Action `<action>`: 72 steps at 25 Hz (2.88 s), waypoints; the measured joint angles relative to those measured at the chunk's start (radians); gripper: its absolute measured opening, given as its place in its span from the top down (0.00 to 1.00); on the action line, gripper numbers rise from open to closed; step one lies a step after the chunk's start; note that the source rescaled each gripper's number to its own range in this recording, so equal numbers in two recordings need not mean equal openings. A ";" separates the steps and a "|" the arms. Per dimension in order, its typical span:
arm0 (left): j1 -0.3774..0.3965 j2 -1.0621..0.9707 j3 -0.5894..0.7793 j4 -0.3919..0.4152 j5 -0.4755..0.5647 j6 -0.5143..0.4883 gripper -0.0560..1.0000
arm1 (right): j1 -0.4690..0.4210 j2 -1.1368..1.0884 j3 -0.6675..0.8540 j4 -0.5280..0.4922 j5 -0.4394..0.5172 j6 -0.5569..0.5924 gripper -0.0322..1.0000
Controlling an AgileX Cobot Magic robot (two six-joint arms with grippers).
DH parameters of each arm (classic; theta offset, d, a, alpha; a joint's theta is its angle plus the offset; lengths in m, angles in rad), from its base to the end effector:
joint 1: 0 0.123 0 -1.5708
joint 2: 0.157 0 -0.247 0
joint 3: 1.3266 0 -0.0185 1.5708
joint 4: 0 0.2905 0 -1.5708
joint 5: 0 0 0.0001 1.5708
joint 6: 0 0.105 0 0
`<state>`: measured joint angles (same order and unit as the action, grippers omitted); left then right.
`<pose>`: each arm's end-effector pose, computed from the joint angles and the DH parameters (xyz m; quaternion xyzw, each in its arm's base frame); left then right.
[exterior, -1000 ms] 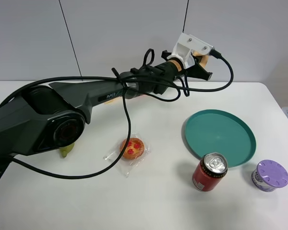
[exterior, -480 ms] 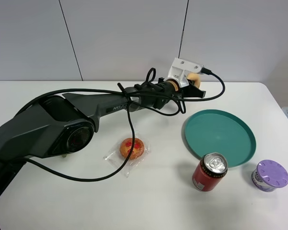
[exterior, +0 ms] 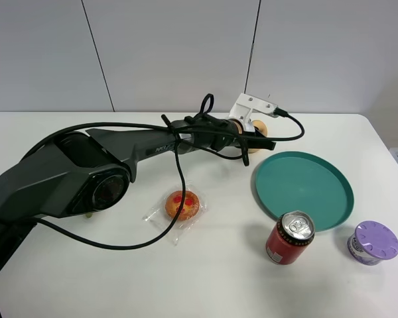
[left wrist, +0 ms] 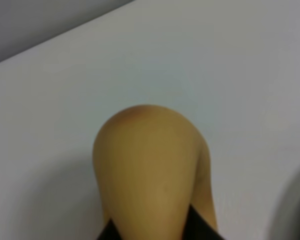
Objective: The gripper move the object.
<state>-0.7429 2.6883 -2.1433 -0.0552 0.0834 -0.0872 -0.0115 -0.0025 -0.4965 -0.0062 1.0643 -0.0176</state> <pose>0.4379 -0.4028 0.0292 0.2586 0.8311 -0.2127 0.4441 0.0809 -0.0015 0.2887 -0.0025 0.8544 -0.0107 0.5195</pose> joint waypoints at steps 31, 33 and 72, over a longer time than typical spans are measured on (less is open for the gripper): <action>-0.007 -0.570 0.000 0.099 0.732 -0.016 0.01 | 0.000 0.000 0.000 0.000 0.000 0.000 0.00; 0.016 -0.612 0.000 0.129 0.834 -0.008 0.01 | 0.000 0.000 0.000 0.000 0.000 0.000 0.00; 0.833 -1.690 1.040 0.122 0.955 0.180 0.01 | 0.000 0.000 0.000 0.000 0.000 0.000 0.00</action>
<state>0.0906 0.9983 -1.1035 0.0669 1.0379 0.0931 -0.0115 -0.0025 -0.4965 -0.0062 1.0643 -0.0176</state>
